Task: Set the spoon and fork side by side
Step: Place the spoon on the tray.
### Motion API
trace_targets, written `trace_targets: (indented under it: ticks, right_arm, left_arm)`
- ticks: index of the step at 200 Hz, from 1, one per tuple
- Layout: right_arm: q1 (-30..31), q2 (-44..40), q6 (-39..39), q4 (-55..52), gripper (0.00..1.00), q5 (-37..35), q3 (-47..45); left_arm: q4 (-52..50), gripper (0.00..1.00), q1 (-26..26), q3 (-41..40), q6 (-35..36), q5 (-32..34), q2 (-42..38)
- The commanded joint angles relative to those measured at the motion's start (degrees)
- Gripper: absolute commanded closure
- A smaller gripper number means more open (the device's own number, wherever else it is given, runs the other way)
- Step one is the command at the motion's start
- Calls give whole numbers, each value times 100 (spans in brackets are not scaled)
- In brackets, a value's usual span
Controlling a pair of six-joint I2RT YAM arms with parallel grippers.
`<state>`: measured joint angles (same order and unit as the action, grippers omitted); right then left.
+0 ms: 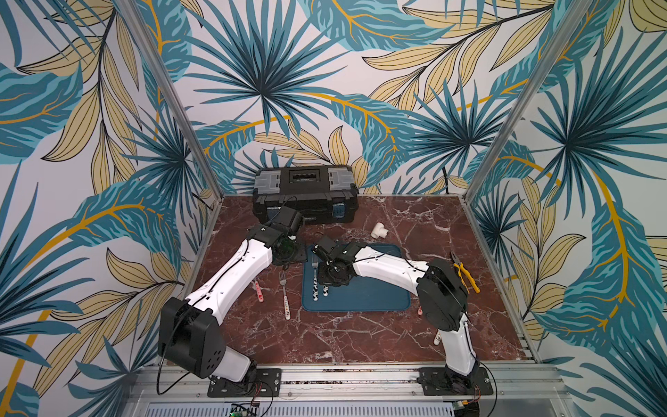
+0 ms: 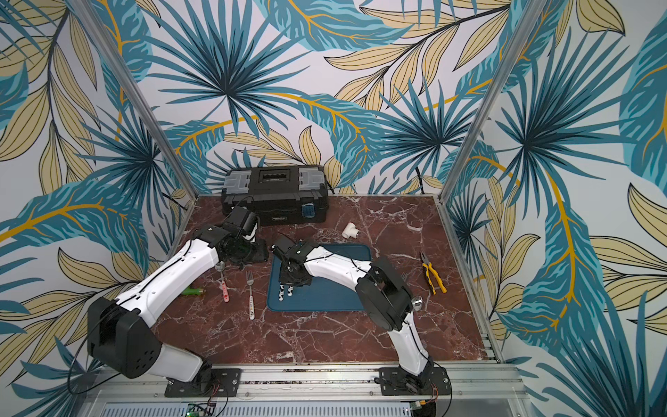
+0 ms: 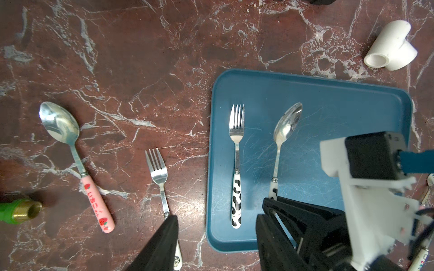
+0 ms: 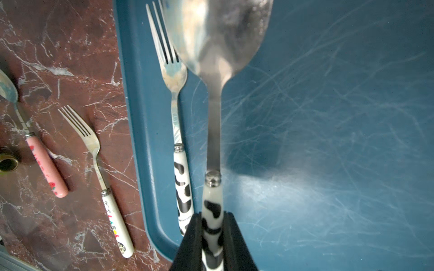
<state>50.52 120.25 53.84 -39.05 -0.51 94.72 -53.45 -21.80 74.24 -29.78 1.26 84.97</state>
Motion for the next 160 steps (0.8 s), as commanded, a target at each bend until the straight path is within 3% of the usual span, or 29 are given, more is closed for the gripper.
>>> trace_targets:
  ticks: [1,160]
  right_arm:
    - [44,181,2,-179,97,22,99]
    - [77,602,-171,-490,93,-129,315]
  left_arm:
    - [-34,42,49,-129,95,8,-35]
    - [11,42,60,-178,102,-76,-48]
